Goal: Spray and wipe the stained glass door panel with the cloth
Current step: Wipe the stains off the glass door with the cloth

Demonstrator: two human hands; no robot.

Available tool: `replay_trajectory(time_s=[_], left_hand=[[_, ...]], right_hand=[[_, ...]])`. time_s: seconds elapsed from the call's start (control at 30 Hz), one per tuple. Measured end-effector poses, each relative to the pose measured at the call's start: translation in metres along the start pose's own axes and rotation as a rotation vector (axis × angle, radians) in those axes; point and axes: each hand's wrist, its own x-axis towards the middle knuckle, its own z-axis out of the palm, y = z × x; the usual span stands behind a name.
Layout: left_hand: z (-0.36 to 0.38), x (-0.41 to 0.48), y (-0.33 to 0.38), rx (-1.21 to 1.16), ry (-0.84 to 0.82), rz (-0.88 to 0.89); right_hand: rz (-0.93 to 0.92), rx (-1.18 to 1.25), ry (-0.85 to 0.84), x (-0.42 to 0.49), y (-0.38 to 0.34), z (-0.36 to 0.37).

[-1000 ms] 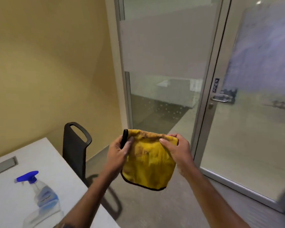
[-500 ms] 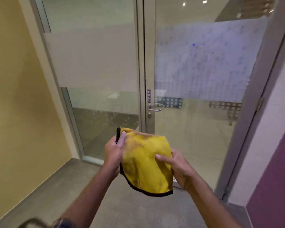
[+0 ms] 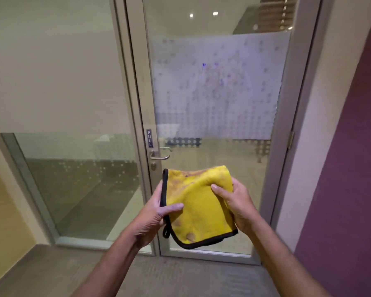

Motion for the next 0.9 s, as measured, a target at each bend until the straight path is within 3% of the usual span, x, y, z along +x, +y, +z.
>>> replay_trajectory(time_s=[0.47,0.9], left_hand=[[-0.048,0.187,0.016,0.033,-0.132,0.033],[-0.006,0.343,0.032,0.182,-0.164,0.043]], right_hand=[[-0.03,-0.146,0.097,0.146,0.004,-0.022],[0.056,-0.047,0.279,0.256,0.051,-0.079]])
